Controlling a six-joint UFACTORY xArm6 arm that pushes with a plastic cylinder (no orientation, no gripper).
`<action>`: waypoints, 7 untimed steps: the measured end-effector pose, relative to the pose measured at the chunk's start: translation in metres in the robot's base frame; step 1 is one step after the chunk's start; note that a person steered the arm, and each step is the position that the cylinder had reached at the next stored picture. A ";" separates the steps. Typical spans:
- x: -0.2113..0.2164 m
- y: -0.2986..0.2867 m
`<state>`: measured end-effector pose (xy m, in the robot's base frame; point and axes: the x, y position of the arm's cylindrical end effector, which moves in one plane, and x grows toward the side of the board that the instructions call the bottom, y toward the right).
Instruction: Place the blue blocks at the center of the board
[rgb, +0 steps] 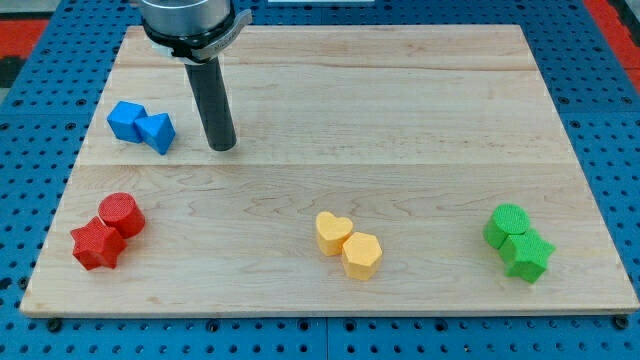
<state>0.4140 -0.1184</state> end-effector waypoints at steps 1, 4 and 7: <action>0.000 0.000; -0.002 -0.009; 0.050 -0.085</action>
<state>0.4637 -0.2036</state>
